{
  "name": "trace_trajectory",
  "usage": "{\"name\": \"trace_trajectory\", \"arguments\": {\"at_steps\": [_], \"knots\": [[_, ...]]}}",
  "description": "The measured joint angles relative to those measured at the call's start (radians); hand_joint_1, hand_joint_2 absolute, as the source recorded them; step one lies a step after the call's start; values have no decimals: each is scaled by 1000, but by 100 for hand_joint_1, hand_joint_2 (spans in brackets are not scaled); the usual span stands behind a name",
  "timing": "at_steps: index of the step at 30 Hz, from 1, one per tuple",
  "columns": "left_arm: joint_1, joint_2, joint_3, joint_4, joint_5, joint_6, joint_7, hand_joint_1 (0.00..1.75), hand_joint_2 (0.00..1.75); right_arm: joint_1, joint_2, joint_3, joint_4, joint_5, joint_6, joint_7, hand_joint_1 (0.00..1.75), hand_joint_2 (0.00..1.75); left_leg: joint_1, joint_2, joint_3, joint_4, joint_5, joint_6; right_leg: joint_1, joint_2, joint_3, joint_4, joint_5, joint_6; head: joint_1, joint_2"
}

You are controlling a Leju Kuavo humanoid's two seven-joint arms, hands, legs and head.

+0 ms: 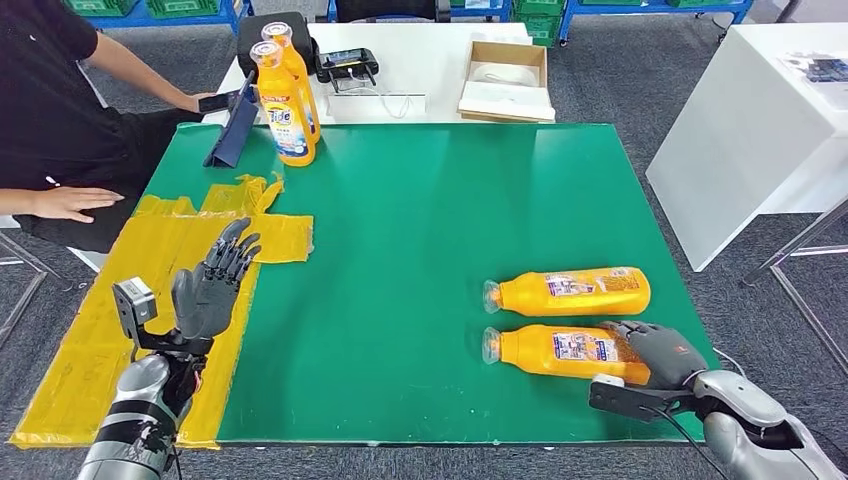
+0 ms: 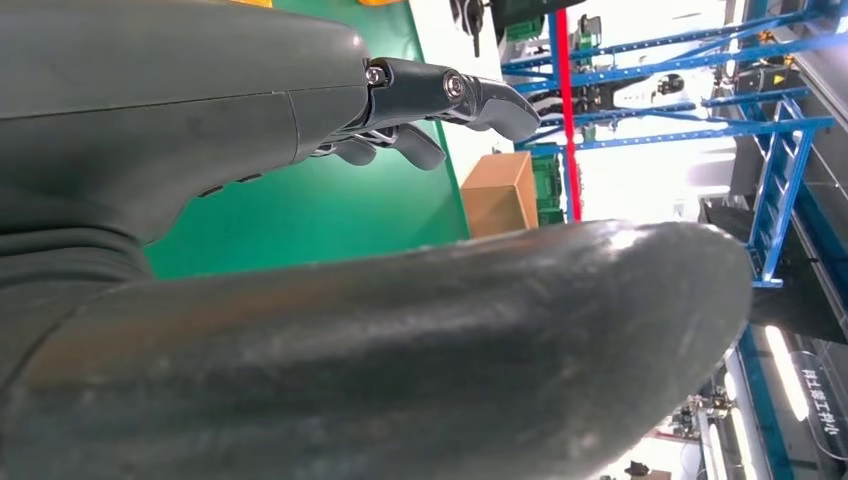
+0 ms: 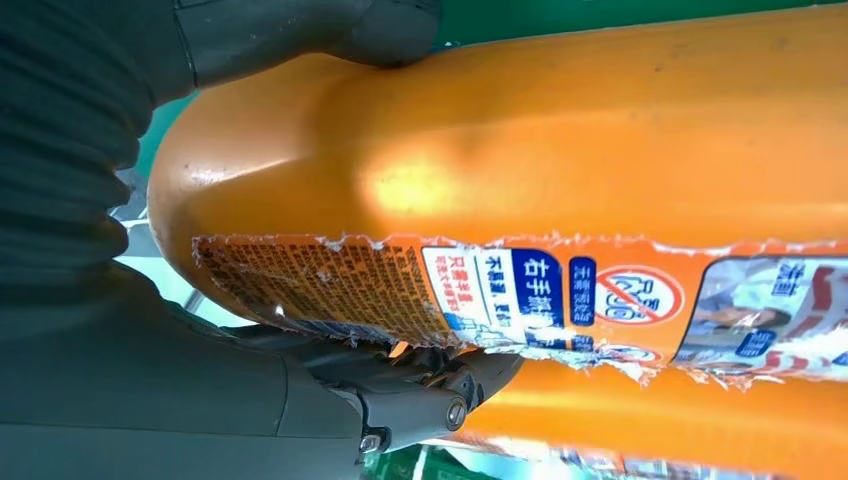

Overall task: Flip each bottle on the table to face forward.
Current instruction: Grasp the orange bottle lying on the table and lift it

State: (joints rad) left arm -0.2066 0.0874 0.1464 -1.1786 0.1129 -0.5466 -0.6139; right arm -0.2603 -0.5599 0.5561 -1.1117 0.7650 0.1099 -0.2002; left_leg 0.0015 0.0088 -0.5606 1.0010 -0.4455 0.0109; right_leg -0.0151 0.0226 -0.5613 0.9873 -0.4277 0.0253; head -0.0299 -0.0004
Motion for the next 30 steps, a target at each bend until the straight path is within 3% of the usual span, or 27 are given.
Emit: {"name": "trace_trajectory", "arguments": {"at_steps": [8, 13, 16, 19, 22, 26, 30], "knots": [[-9, 0, -1, 18, 0, -2, 1, 0, 0, -24, 6, 25, 32, 1, 2, 1, 163, 175, 1, 1, 7, 0, 0, 0, 1, 1, 5, 0, 0, 0, 0, 0], [-25, 0, -4, 33, 0, -9, 1, 0, 0, -39, 7, 46, 53, 3, 18, 12, 174, 175, 2, 1, 14, 0, -4, -1, 3, 1, 4, -2, -1, 0, 0, 0], [-50, -2, -12, 50, 2, -11, 1, 0, 0, -48, 21, 58, 84, -50, 19, -6, 175, 175, 6, 0, 18, -1, -6, -2, 6, 1, 12, -6, -2, -1, 0, 0], [-59, -8, -17, 57, 22, -12, 3, 0, 0, -36, 89, 22, 108, -210, -31, -104, 175, 175, 10, 1, 18, -1, -6, -3, 9, 2, 24, -8, -1, -1, 1, 0], [-54, -27, -21, 48, 54, -21, 28, 0, 0, 5, 230, -61, 91, -438, -26, -220, 175, 175, 10, 4, 14, 0, -4, -3, 10, 6, 20, -7, 1, -2, 0, 0], [-51, -66, -46, 34, 92, -42, 71, 0, 175, 39, 400, -151, 24, -639, 51, -255, 175, 175, 10, -6, -4, 0, 5, -4, 10, -4, 4, -5, 2, -3, -1, 0], [-41, -91, -87, 4, 97, -26, 94, 0, 175, 42, 508, -221, -53, -723, 90, -250, 175, 175, 10, -13, -13, 0, 7, -4, 11, -11, -3, -5, 2, -3, 0, 0]]}}
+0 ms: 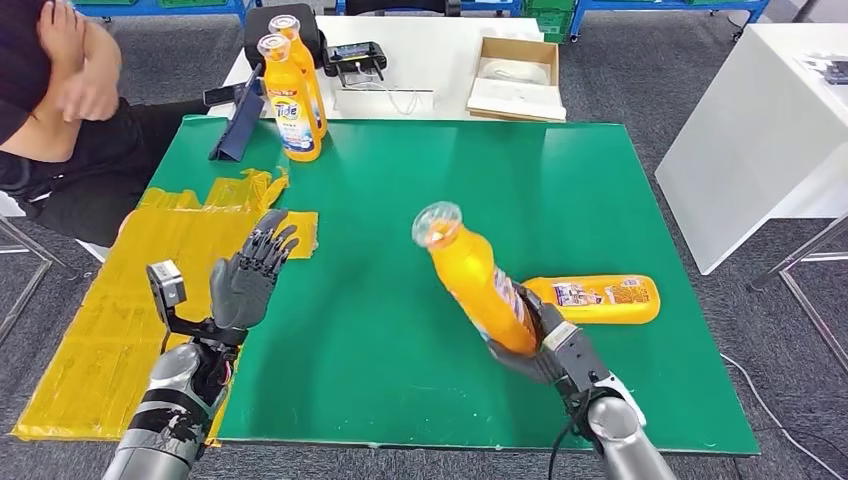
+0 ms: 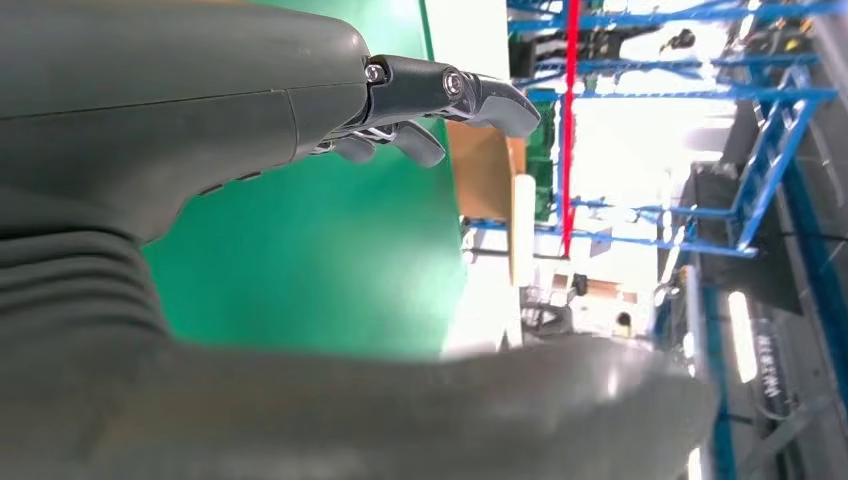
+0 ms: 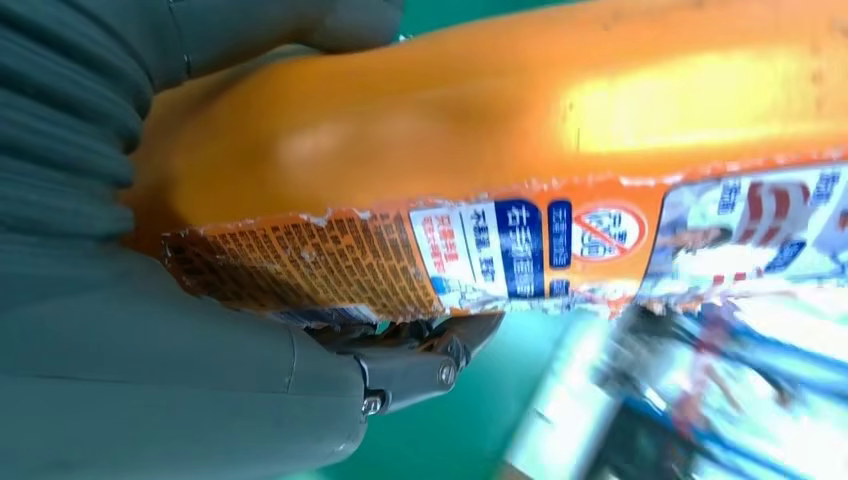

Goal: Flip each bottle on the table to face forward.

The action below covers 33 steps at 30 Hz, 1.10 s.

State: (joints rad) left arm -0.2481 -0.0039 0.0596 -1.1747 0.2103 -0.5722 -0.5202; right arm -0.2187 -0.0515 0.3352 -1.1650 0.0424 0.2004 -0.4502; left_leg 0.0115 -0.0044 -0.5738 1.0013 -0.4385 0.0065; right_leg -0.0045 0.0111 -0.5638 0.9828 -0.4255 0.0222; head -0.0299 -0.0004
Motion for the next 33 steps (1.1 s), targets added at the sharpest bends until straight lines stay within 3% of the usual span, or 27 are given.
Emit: {"name": "trace_trajectory", "arguments": {"at_steps": [5, 11, 25, 33], "knots": [[2, -20, -60, -36, 7, 24, 24, 0, 175, -1, 110, -31, -75, -32, 20, 5, 175, 175, -1, 0, -4, 0, 0, 0, -2, -1, -4, 0, 0, 0, 0, 0], [4, -31, -114, -60, 7, 39, 25, 0, 175, -13, 182, -36, -99, -40, 20, 13, 175, 175, -2, -1, -6, 0, 0, 0, -3, -1, -6, -1, 0, 1, 0, 0], [-2, -52, -244, -75, 64, -10, 25, 0, 175, -91, 240, 57, 24, 24, 16, 38, 175, 175, -2, -1, -8, 0, 0, 0, -3, -1, -8, 0, 0, 1, 0, 0], [-13, -53, -275, -83, 91, -12, 30, 0, 175, -120, 275, 162, 208, 81, -6, 37, 175, 175, -2, -1, -9, 0, 0, 0, -3, -1, -9, 0, 0, 1, 0, 0]]}}
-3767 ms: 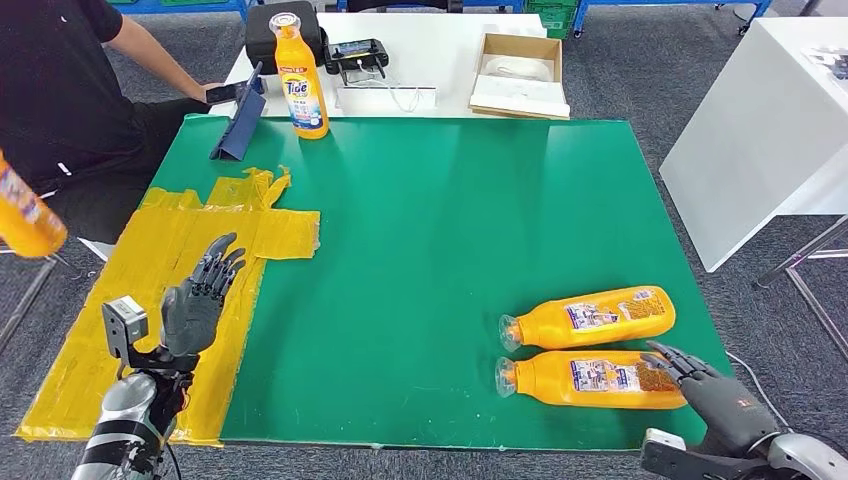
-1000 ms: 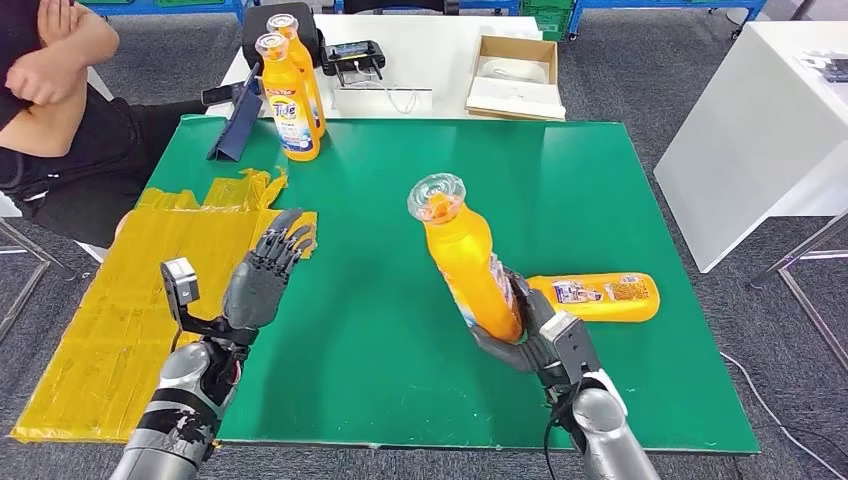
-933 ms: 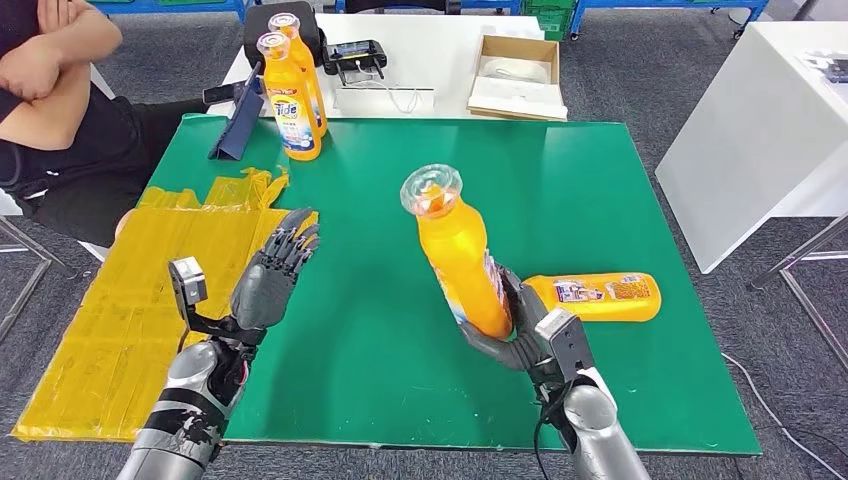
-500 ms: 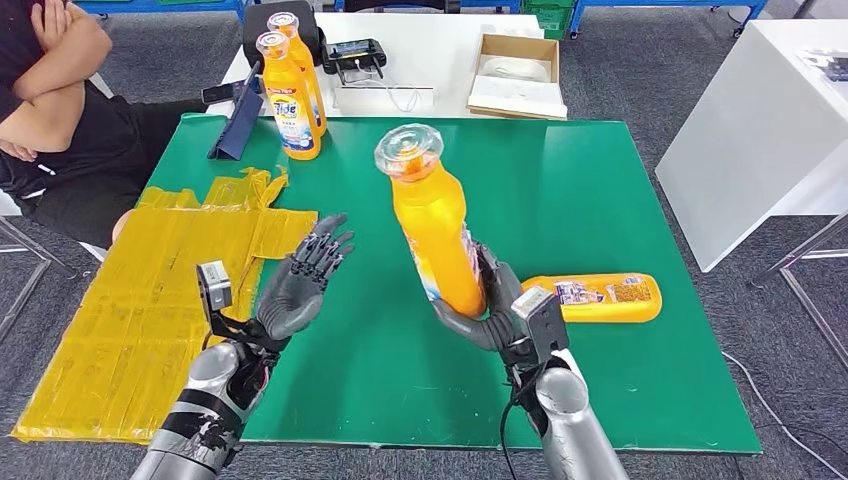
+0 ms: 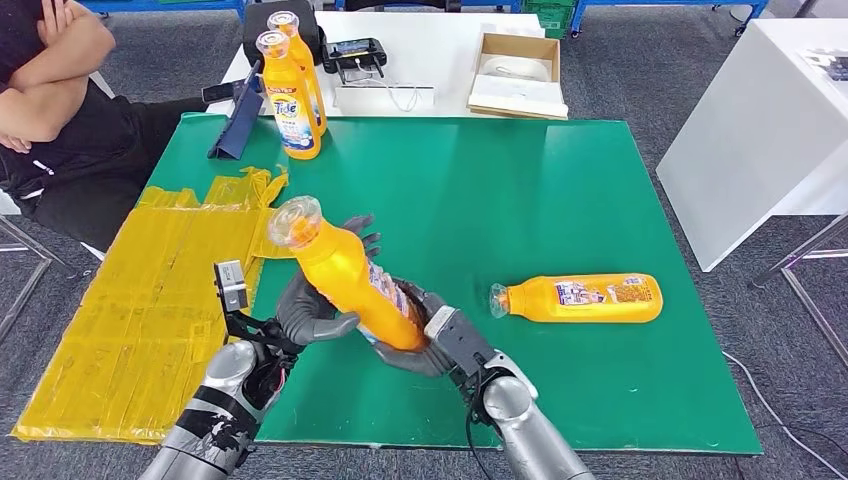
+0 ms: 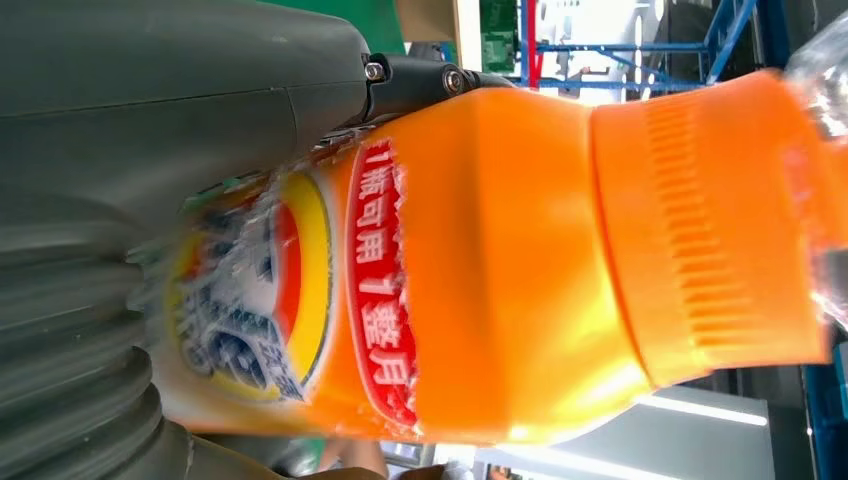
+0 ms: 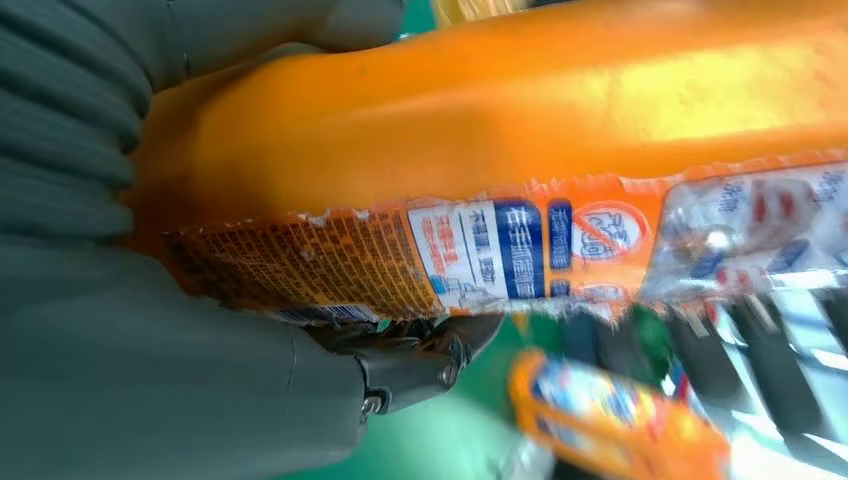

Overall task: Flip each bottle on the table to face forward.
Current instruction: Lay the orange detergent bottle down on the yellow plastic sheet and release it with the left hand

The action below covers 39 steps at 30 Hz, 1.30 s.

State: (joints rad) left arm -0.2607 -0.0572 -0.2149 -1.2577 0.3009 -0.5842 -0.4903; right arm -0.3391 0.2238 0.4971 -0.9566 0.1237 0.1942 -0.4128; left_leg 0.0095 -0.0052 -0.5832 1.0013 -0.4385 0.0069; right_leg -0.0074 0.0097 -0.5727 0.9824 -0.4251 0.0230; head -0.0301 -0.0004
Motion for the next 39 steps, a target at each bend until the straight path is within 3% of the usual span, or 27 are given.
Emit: {"name": "trace_trajectory", "arguments": {"at_steps": [5, 9, 21, 22, 23, 26, 27, 33, 39], "knots": [[-4, 2, 0, 1, 6, 16, 5, 0, 175, -8, 28, 66, 108, 18, -19, -8, 175, 175, 0, 0, 0, 0, 0, 0, 0, 0, -1, 0, 0, 0, 0, 0], [-3, 9, 2, 1, -10, 29, 4, 175, 175, -21, 39, 90, 156, 19, -27, -9, 175, 175, 0, 0, -1, 0, 0, 0, 0, 0, -1, 0, 0, 0, 0, 0], [7, 23, 5, 1, -111, 39, -53, 175, 175, -47, 40, 108, 208, 13, -29, -15, 175, 175, 0, 0, -1, 0, 0, 0, 0, 0, -1, 0, 0, 0, 0, 0], [7, 24, 5, 0, -127, 47, -61, 175, 175, -48, 39, 108, 208, 11, -31, -17, 169, 175, 0, 0, -1, 0, 0, 0, 0, 0, -1, 0, 0, 0, 0, 0], [8, 24, 5, 0, -147, 60, -71, 175, 175, -49, 37, 107, 207, 8, -36, -19, 151, 175, 0, 0, -1, 0, 0, 0, 0, 0, -1, 0, 0, 0, 0, 0], [15, 24, 4, -17, -272, 150, -114, 175, 175, -51, 24, 101, 181, 16, -72, -20, 26, 175, 0, 0, -1, 0, 0, 0, 0, 0, -1, 0, 0, 0, 0, 0], [17, 24, 4, -28, -333, 196, -129, 175, 175, -51, 17, 97, 161, 27, -88, -15, 0, 175, 0, 0, -1, 0, 0, 0, 0, 0, -1, 0, 0, 0, 0, 0], [30, 47, -5, -87, -789, 545, -135, 175, 175, -48, -58, 21, -14, 92, -148, 49, 0, 175, -2, 0, -1, 0, 0, 1, -3, 0, -1, 0, 1, 1, 0, 0], [57, 84, -32, -81, -1036, 756, -112, 175, 175, -50, -156, -88, -137, 77, -102, 56, 0, 175, -4, -1, -1, 0, 1, 1, -4, 0, -1, 0, 1, 2, 0, 0]]}}
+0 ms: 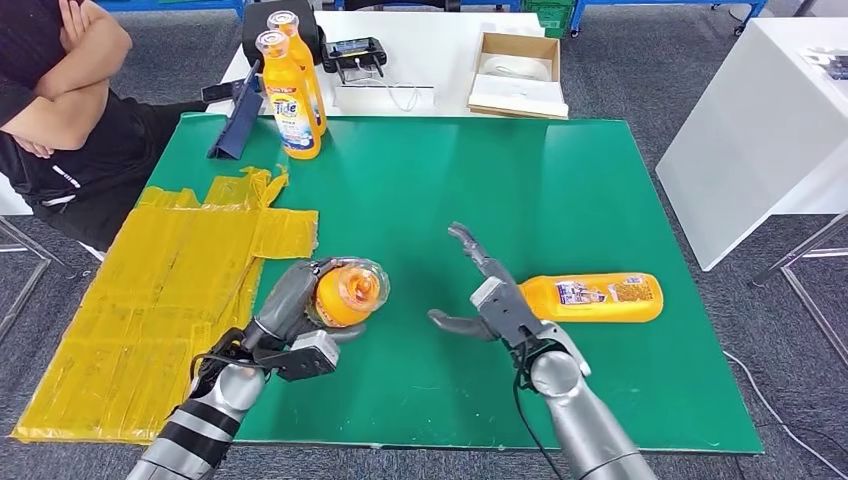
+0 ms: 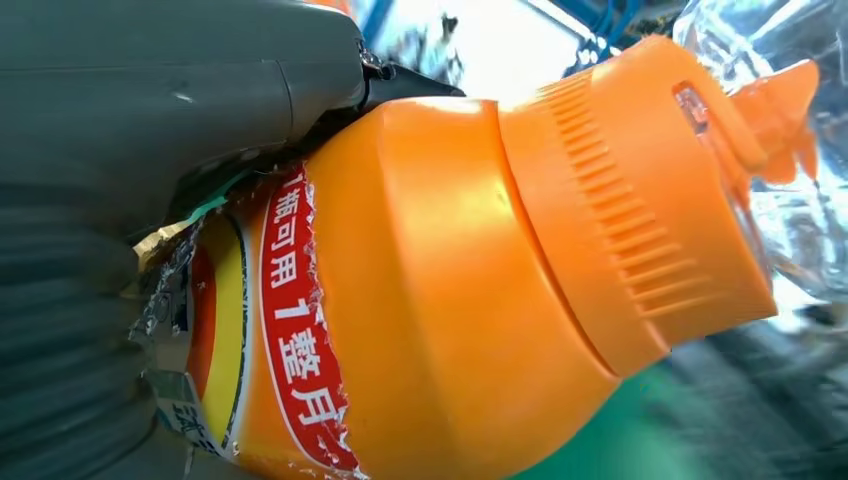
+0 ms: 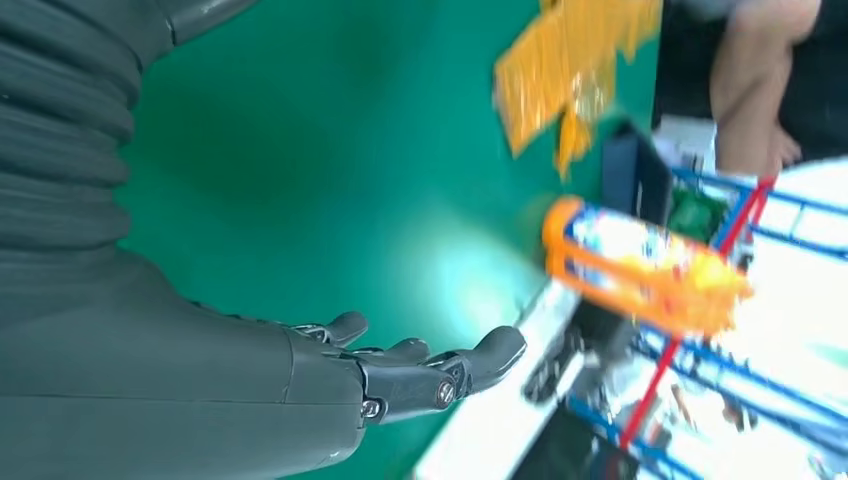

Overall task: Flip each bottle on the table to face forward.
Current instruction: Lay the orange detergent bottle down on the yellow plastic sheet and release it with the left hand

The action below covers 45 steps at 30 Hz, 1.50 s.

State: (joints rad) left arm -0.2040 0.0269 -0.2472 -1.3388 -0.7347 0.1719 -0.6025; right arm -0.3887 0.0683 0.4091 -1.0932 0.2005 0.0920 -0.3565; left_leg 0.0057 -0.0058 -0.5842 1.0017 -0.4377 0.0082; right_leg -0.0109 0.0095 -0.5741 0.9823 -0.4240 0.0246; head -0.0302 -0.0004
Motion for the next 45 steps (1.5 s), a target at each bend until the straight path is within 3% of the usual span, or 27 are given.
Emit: {"name": "trace_trajectory", "arguments": {"at_steps": [4, 10, 12, 19, 29, 39, 40, 43, 44, 45], "knots": [[12, 27, -35, 15, -188, 113, 80, 175, 175, 2, -72, -61, -62, 0, 21, 1, 0, 175, -1, 0, 0, 0, 0, 0, -1, 0, 0, 0, 0, 0, 0, 0], [-9, 68, -115, 119, -592, 258, 319, 175, 175, 19, -168, -139, -129, -26, 82, 9, 0, 175, -2, 0, 0, 0, 0, 1, -2, 0, 0, 0, 1, 1, 0, 0], [-24, 80, -138, 174, -654, 284, 357, 175, 175, 32, -190, -160, -142, -36, 106, 9, 0, 175, -2, 0, 0, 0, 0, 1, -2, 0, 0, 0, 1, 1, 0, 0], [-72, 105, -179, 308, -697, 290, 397, 175, 175, 109, -223, -170, -180, -16, 124, -5, 0, 175, -1, 0, 0, 0, 0, 1, -1, 0, 0, 0, 1, 1, 0, 0], [-117, 133, -188, 390, -674, 272, 403, 175, 175, 167, -254, -166, -208, -6, 119, -9, 0, 175, -2, 0, 0, 0, 1, 2, -2, 0, 1, 0, 1, 2, 0, 0], [-183, 193, -138, 508, -569, 259, 336, 175, 175, 188, -303, -166, -212, 0, 127, -16, 0, 175, -1, 1, 3, -1, 1, 2, -2, 0, 3, 0, 2, 2, 0, 0], [-188, 199, -131, 520, -561, 257, 328, 148, 175, 189, -307, -166, -213, -1, 128, -17, 0, 175, -1, 1, 4, -1, 1, 2, -2, 1, 4, 0, 2, 2, 0, 0], [-202, 215, -112, 552, -549, 256, 308, 17, 44, 189, -317, -166, -213, -2, 133, -20, 0, 175, -1, 1, 6, -1, 1, 2, -1, 1, 5, 0, 2, 2, 0, 0], [-205, 220, -108, 561, -551, 256, 300, 0, 0, 189, -319, -166, -213, -3, 136, -20, 0, 175, -1, 1, 6, -1, 1, 2, -1, 1, 6, 1, 2, 2, 0, 0], [-207, 226, -106, 568, -555, 257, 292, 0, 0, 187, -321, -166, -213, -3, 138, -20, 0, 175, -1, 1, 6, -1, 1, 2, -1, 1, 6, 1, 2, 2, 0, 0]]}}
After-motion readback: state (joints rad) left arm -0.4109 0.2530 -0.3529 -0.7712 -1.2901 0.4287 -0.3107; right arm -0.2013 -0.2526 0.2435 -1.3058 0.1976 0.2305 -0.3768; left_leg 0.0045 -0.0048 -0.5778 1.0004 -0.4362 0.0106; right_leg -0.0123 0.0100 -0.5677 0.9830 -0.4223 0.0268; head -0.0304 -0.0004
